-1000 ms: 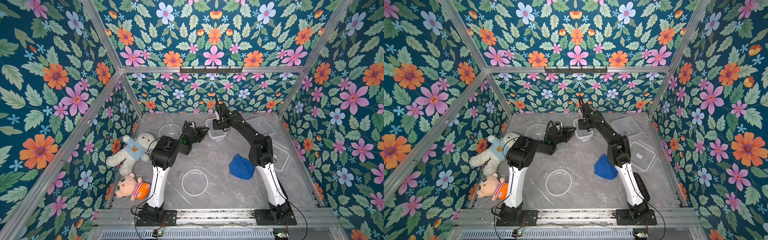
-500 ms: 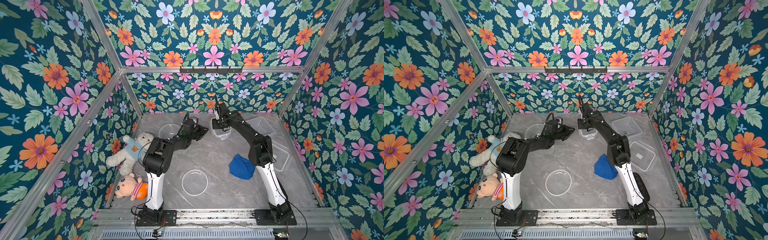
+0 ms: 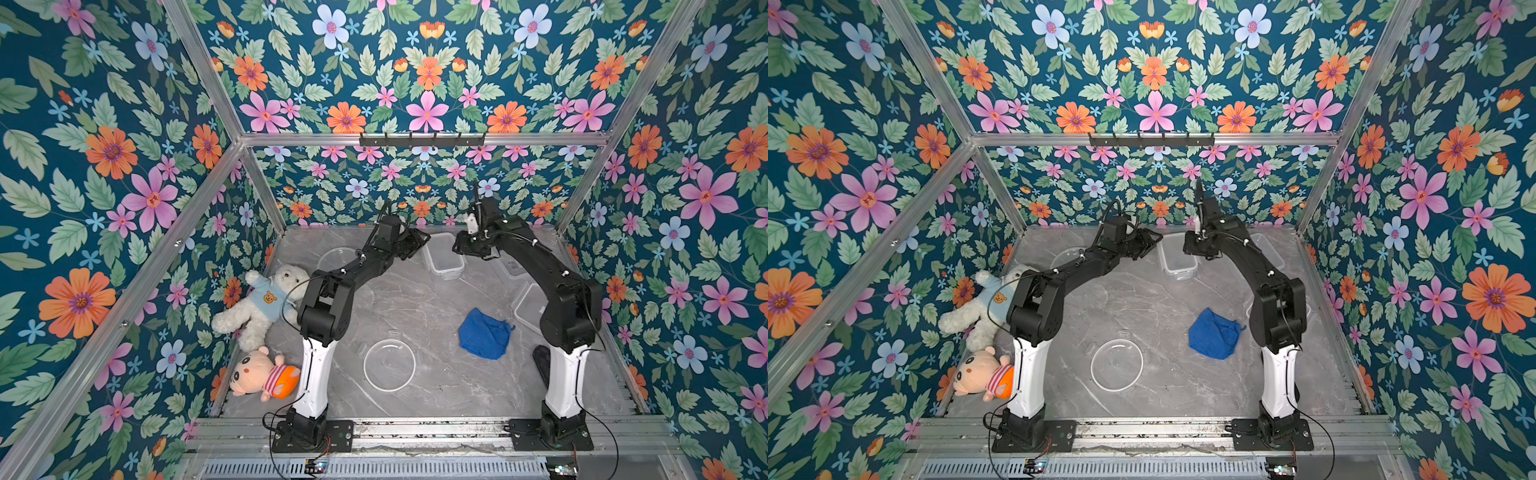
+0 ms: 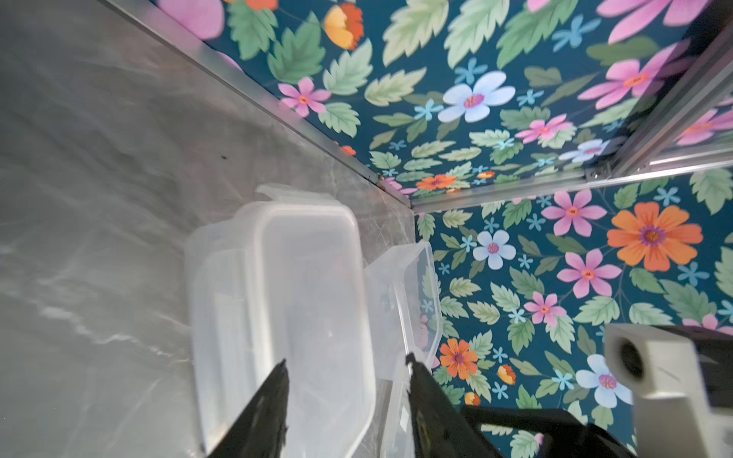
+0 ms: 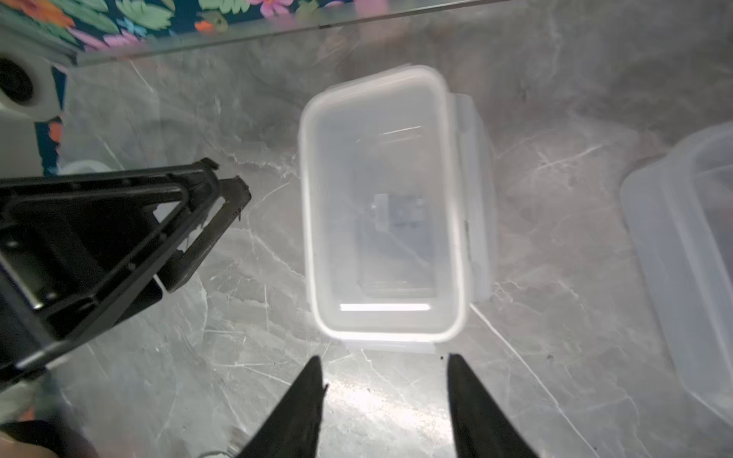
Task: Wipe the insides of the lunch boxes
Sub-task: Open the fastener of the lunch box, then open the lid of the lunch box.
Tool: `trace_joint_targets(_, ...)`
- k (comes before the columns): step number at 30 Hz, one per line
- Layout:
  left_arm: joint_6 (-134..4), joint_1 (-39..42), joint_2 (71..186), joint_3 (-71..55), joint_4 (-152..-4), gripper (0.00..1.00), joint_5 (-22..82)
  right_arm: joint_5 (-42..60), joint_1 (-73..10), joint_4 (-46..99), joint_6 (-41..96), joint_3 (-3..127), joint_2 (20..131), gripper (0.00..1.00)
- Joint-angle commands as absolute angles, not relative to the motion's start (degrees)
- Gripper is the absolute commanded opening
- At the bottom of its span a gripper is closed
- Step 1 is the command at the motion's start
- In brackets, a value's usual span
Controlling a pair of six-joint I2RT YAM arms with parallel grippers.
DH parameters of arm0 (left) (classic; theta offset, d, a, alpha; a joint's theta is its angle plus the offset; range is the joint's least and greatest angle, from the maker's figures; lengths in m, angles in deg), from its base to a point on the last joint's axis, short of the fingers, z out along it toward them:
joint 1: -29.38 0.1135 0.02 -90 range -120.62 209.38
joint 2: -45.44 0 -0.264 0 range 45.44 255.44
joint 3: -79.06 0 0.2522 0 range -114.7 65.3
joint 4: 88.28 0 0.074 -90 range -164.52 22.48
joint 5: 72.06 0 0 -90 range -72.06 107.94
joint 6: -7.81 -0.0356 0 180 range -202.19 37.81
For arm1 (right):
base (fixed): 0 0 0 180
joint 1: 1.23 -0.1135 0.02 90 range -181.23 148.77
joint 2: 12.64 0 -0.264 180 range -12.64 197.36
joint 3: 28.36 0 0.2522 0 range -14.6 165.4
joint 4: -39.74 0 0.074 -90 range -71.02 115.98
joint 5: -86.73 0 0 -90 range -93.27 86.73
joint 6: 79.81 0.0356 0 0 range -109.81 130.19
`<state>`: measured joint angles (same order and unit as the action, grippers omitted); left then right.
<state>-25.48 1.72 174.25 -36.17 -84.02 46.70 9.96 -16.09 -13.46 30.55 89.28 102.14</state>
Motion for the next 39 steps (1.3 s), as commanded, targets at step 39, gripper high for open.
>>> trace_joint_targets(39, -26.5, -2.2, 188.7, -47.3, -73.6, 0.48, 44.7, 37.2, -6.3, 50.3, 64.4, 65.8, 110.6, 0.38)
